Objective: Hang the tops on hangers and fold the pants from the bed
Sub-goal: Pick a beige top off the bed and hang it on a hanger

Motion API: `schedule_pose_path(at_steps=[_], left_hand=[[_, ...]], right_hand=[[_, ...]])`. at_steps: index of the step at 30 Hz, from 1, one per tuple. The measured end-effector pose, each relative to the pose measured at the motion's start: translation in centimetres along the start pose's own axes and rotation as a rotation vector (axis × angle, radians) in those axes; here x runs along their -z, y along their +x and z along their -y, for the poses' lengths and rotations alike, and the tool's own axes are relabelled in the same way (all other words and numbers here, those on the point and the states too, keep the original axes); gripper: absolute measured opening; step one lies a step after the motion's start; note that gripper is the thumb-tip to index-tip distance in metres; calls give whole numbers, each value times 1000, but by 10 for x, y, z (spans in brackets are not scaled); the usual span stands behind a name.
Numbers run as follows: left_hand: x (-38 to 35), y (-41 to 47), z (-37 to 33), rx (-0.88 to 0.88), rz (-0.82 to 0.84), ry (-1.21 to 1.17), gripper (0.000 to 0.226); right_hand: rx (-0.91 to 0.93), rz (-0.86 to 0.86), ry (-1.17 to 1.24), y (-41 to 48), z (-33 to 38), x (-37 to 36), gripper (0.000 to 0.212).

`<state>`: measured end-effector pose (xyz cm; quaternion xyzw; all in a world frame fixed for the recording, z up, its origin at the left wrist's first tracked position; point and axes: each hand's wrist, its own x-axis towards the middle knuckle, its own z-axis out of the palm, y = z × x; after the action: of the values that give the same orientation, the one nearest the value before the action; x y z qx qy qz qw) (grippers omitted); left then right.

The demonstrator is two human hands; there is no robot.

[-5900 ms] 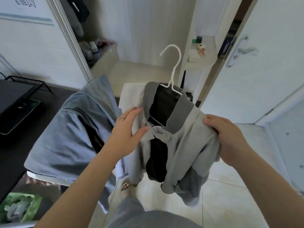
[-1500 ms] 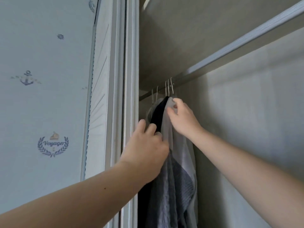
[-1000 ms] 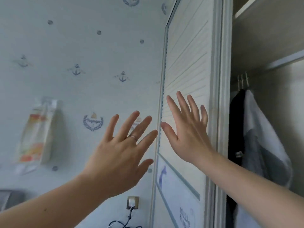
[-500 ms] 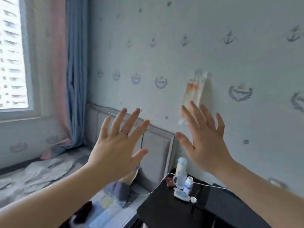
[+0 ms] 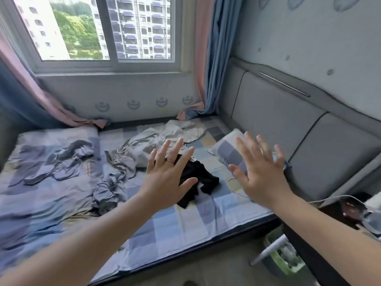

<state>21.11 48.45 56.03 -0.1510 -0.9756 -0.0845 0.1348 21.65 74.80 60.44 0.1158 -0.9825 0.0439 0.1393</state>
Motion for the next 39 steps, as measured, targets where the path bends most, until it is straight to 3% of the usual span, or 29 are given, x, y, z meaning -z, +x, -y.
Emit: schedule_pose_path(at_steps=[13,25,33,39], left_hand=[[-122,45,97,403,359,-62,76],[-198,81,215,517,482,-116,74],[-336,106,298,575,586,-132,73],[-488,148,359,501,583,-48,73]], right_hand=[[-20,386,135,143,-11,-169,71],[10,531,118,236,59,-284,70],[67,641,61,291,83,-438,71],[128,602,35,355,82,-598,70]])
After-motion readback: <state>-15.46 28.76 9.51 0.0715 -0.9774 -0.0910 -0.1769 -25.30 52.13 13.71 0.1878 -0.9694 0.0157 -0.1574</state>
